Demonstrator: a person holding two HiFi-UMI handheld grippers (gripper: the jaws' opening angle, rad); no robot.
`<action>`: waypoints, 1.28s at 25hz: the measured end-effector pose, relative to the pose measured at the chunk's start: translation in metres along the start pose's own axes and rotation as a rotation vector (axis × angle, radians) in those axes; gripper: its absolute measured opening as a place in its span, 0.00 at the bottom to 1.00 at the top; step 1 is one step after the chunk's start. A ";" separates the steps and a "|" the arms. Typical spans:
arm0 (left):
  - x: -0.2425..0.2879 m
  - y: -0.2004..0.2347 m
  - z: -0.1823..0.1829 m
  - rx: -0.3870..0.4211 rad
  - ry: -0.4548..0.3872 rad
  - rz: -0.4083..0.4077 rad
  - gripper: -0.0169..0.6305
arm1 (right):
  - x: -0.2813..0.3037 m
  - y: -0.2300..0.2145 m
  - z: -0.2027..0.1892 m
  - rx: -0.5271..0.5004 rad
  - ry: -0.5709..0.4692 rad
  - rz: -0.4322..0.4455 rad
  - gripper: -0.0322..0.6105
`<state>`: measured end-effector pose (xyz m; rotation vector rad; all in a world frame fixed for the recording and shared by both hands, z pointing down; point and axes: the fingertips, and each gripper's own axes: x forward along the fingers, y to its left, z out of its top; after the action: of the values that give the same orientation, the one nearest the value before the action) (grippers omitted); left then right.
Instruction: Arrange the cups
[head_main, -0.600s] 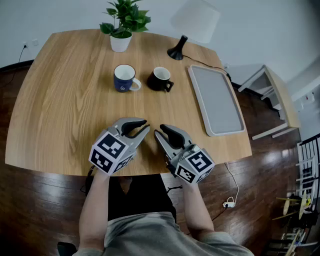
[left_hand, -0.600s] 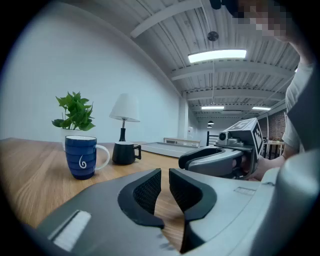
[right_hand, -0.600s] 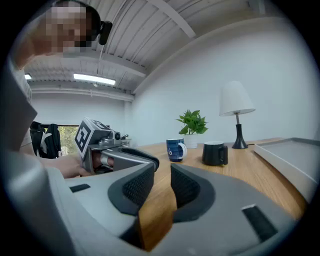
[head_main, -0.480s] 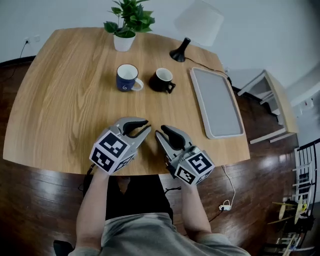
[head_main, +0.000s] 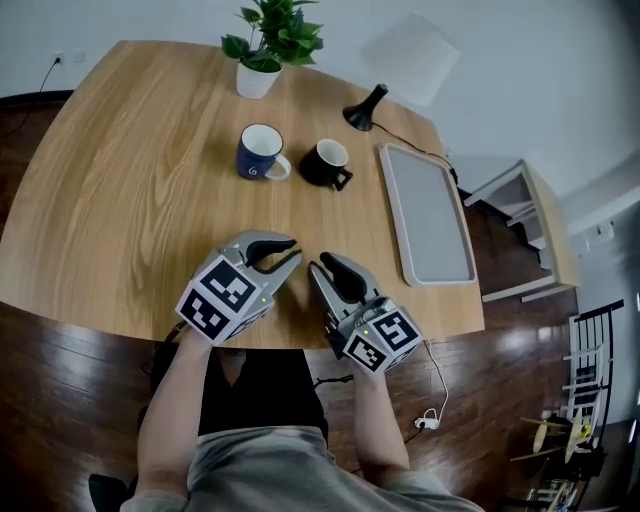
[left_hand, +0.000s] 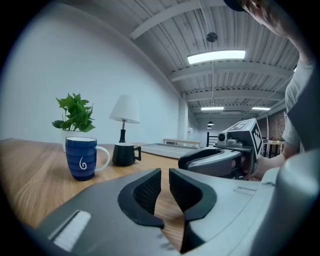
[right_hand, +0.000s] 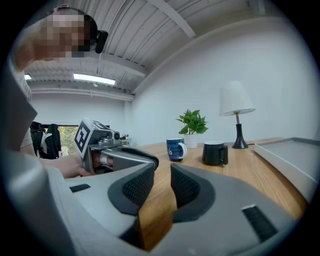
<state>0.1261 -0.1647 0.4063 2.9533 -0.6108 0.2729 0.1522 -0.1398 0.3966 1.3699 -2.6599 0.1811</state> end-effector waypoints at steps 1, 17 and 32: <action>0.000 0.000 0.000 -0.001 -0.001 0.000 0.12 | 0.000 0.000 0.000 -0.001 0.001 0.005 0.21; 0.001 -0.002 0.004 -0.006 -0.014 0.001 0.12 | 0.010 -0.076 0.011 -0.008 0.042 -0.073 0.27; 0.001 -0.002 0.002 -0.004 -0.015 -0.003 0.12 | 0.087 -0.184 0.009 -0.247 0.339 -0.085 0.35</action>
<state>0.1282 -0.1634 0.4043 2.9545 -0.6076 0.2492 0.2517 -0.3170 0.4115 1.2454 -2.2574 0.0642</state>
